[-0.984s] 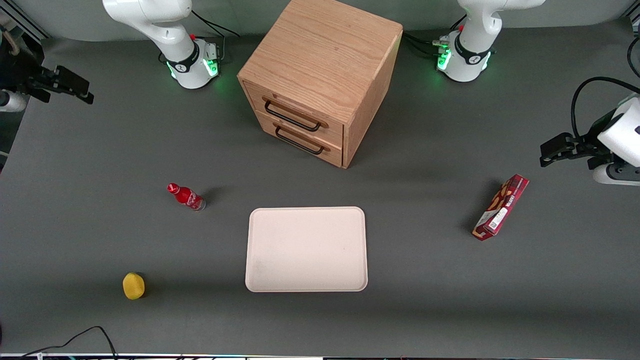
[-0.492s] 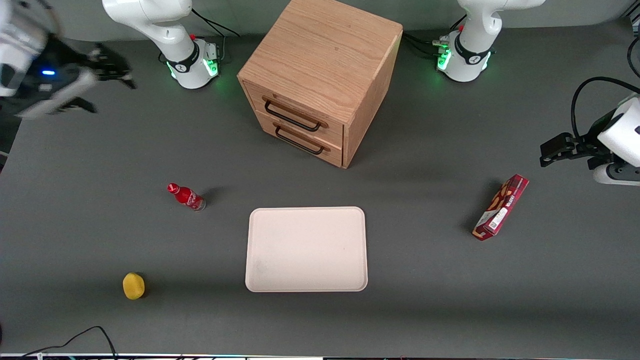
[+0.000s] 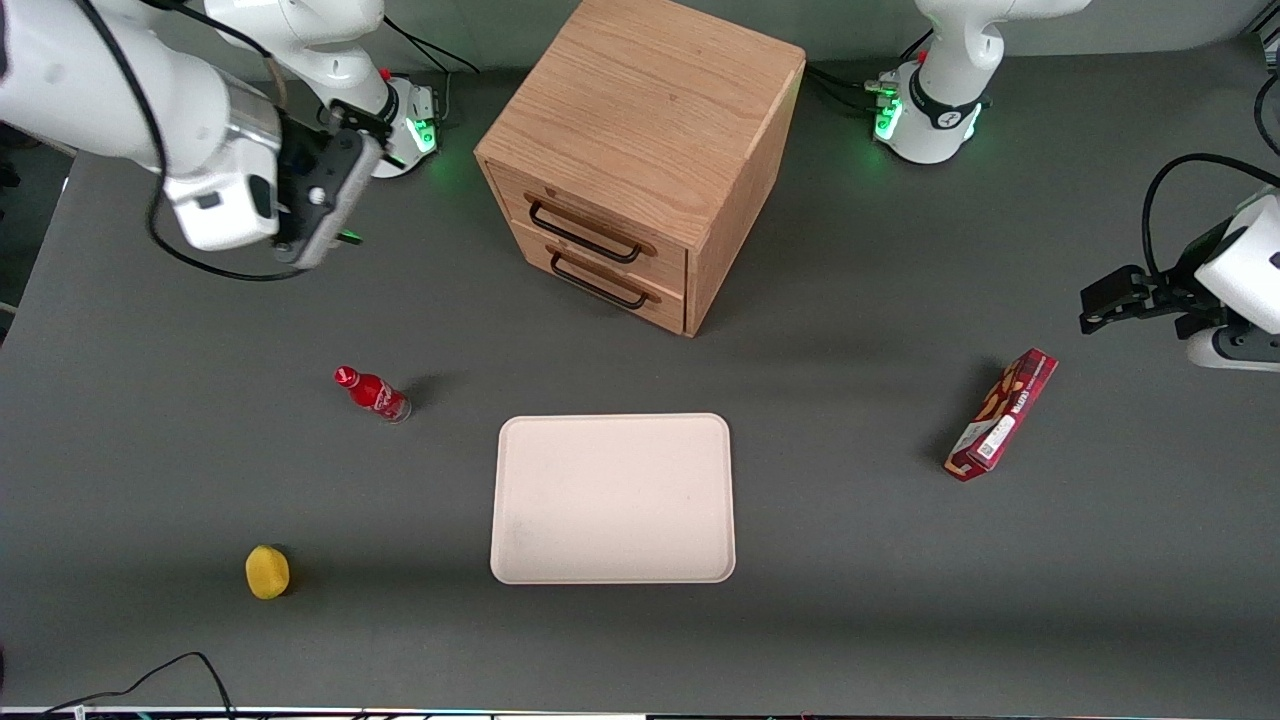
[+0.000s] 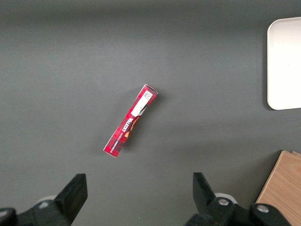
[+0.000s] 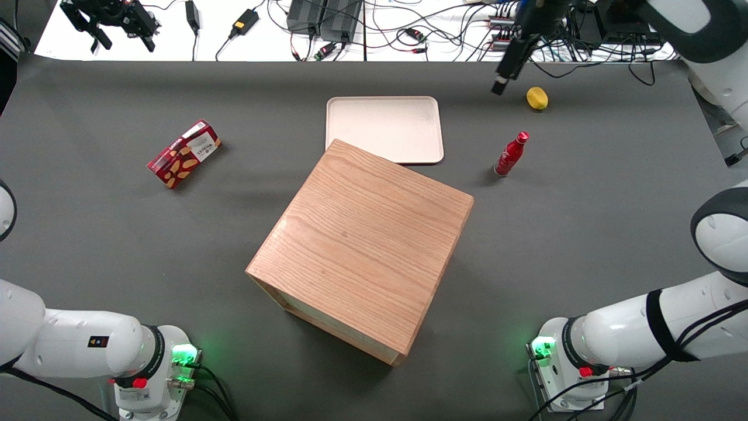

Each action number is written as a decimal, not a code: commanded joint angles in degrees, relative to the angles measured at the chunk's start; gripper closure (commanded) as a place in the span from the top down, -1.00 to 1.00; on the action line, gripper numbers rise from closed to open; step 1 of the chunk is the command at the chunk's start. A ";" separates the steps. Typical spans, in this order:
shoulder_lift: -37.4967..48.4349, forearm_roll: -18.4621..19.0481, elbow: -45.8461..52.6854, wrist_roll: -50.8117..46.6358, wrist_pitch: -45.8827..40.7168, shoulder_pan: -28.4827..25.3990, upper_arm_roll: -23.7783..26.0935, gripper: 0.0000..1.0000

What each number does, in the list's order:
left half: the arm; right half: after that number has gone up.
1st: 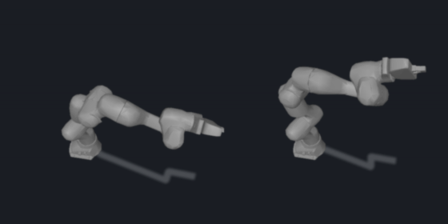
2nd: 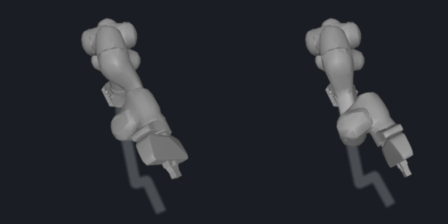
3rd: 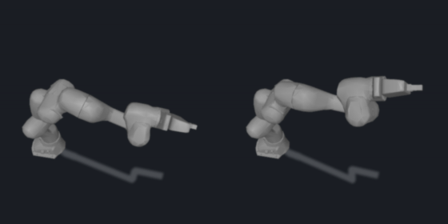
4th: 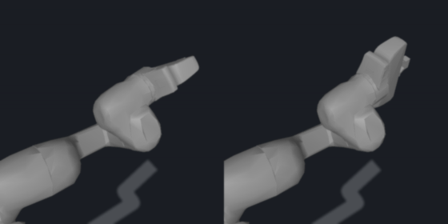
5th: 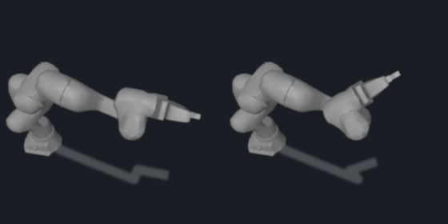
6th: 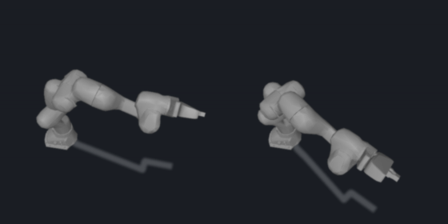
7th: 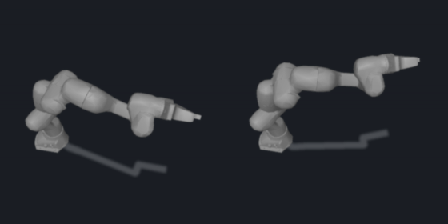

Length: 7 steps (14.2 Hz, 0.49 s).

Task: Open upper drawer
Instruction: 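Move the right gripper to the upper drawer's black handle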

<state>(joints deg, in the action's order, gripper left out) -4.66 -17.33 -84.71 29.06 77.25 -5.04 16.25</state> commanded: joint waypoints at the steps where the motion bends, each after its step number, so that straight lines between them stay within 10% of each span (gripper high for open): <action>1: 0.09 -3.32 -5.62 0.92 5.87 0.47 2.99 1.00; 7: -0.52 -3.67 -17.06 -3.22 19.85 0.38 7.74 1.00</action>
<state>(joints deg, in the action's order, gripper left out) -5.69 -19.28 -98.34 27.06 93.67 -5.07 23.46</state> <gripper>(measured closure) 0.000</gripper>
